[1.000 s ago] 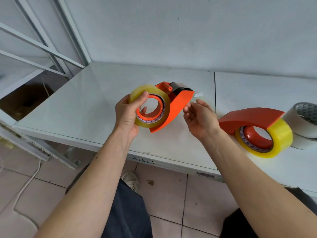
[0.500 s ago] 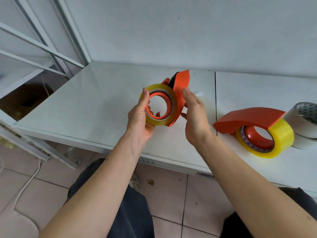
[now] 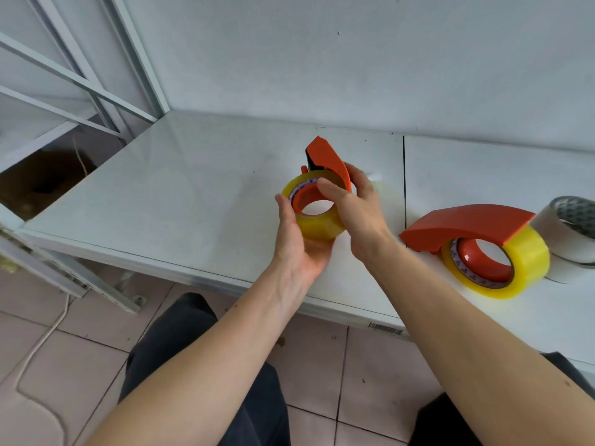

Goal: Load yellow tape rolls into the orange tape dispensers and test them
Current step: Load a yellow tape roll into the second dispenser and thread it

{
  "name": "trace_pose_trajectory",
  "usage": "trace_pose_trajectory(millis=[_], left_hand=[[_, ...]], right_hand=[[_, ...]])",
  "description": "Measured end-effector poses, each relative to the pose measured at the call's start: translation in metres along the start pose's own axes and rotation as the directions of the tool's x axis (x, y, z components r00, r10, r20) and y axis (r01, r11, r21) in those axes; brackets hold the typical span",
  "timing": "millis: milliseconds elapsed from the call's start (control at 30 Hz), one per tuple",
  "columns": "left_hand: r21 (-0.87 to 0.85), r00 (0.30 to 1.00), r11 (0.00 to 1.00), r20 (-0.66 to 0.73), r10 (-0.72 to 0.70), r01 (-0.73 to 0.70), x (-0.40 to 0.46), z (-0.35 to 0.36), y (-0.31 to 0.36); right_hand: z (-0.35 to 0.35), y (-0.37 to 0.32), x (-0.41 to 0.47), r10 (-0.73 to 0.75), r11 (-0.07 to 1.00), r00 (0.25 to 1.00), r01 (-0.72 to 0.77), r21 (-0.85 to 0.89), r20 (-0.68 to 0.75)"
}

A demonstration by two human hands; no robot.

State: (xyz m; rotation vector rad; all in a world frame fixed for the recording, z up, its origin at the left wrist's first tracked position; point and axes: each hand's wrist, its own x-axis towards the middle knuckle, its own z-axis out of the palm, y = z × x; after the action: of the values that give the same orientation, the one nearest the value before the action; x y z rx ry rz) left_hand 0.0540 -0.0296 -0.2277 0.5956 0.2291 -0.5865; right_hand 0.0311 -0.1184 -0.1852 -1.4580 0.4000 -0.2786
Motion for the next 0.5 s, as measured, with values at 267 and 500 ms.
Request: trace_pose_trajectory(millis=[267,500], left_hand=[[0.319,0.949,0.901,-0.21,-0.235,0.293,-0.007,0.014,-0.009],[0.257,0.93,0.899,-0.197,-0.311,0.355,-0.007,0.016,-0.008]], right_hand=[[-0.007,-0.032,0.02,-0.026,0.915,0.999,0.031,-0.402,0.019],[-0.008,-0.053,0.037,0.263,0.823,0.958,-0.16,-0.545,0.115]])
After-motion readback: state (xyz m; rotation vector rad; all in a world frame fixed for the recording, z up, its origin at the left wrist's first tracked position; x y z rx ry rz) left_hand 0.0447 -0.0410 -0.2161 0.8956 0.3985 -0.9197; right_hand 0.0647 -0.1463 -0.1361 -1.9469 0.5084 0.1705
